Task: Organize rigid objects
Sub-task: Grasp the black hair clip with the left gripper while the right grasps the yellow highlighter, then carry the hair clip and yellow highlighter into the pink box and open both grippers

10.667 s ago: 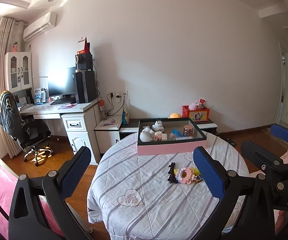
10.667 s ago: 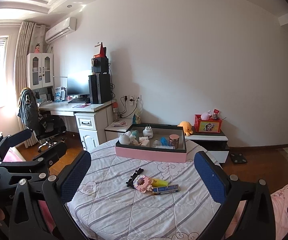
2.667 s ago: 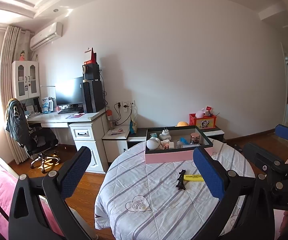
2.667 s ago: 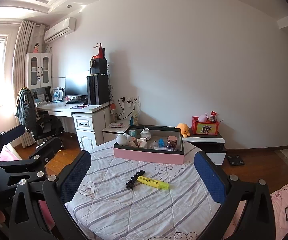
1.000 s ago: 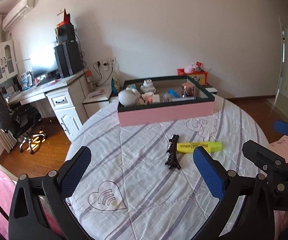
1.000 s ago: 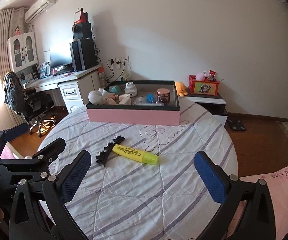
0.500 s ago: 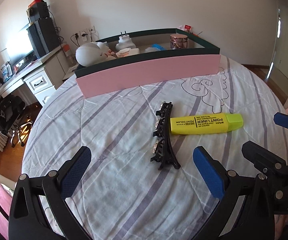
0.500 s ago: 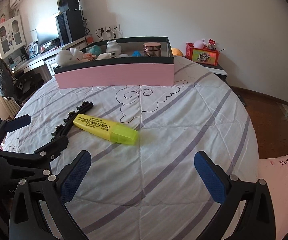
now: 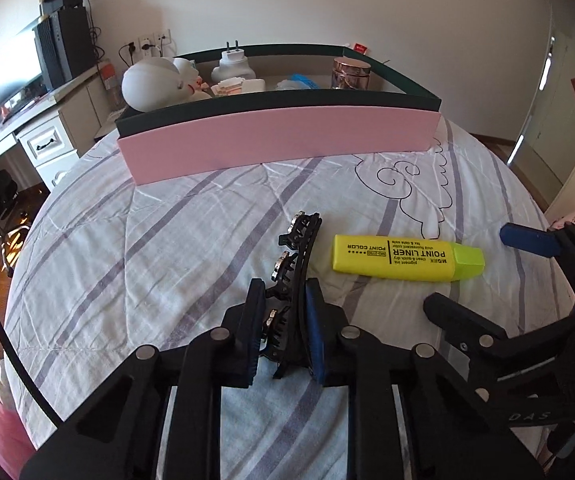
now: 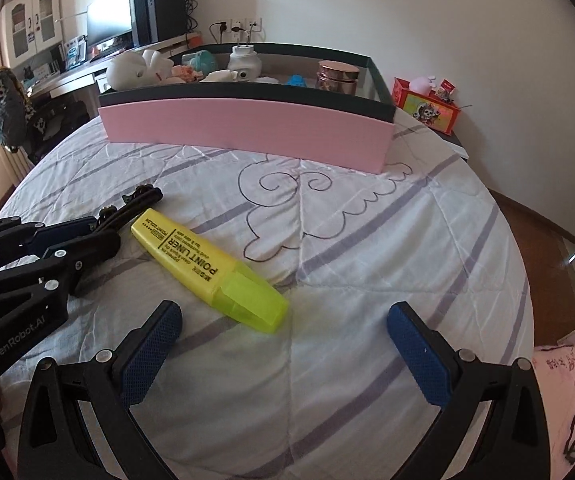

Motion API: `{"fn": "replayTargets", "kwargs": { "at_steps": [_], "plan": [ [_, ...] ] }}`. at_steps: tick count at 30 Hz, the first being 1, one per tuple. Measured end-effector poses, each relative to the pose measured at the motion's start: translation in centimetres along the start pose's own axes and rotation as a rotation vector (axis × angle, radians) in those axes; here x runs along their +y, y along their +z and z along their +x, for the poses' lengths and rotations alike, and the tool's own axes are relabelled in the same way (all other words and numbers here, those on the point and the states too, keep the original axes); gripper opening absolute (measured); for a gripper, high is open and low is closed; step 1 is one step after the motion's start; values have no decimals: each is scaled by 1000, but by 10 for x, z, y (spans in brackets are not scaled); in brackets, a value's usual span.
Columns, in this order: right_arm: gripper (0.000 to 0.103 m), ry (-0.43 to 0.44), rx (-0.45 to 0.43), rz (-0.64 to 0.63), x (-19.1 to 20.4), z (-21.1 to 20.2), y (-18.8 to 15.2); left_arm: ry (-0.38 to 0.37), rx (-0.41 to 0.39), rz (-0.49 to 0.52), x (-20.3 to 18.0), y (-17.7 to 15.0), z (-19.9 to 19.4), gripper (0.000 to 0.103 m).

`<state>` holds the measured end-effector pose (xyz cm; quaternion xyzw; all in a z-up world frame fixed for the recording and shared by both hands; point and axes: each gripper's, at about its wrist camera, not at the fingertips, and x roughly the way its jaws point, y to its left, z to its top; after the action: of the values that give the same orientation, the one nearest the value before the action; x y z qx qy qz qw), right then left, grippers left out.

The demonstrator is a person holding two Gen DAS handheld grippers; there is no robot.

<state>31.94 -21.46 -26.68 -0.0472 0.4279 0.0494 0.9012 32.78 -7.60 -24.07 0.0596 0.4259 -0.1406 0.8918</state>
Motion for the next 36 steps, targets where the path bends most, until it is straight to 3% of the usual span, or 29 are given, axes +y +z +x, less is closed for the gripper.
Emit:
{"fn": "replayTargets", "kwargs": {
  "at_steps": [3,6,10,12,14,20,23,26,32,36],
  "plan": [
    [101,39,-1,-65,13,5,10,24,-7,-13,9,-9,-8,20],
    [87,87,4,-105,23,12,17,39,-12,-27,16,-17,-14,20],
    [49,145,-10,-144,34,8,17,43,-18,-28,16,-23,-18,20],
    [36,169,-16,-154,38,4,15,50,-21,-28,15,-23,-18,20],
    [29,162,-22,-159,42,1,12,63,-25,-22,12,-23,-17,20],
    [27,180,-69,-113,47,-13,6,63,-64,-41,10,-27,-25,20],
    [27,189,-132,-57,45,-28,3,51,-90,-59,12,-29,-34,20],
    [27,180,-183,-18,46,-41,-1,55,-138,-74,15,-28,-54,20],
    [27,274,-299,58,46,-79,-6,114,-246,-57,8,-26,-97,20],
    [28,239,-374,30,52,-112,-2,120,-321,-60,2,-24,-130,20]
  ]
}}
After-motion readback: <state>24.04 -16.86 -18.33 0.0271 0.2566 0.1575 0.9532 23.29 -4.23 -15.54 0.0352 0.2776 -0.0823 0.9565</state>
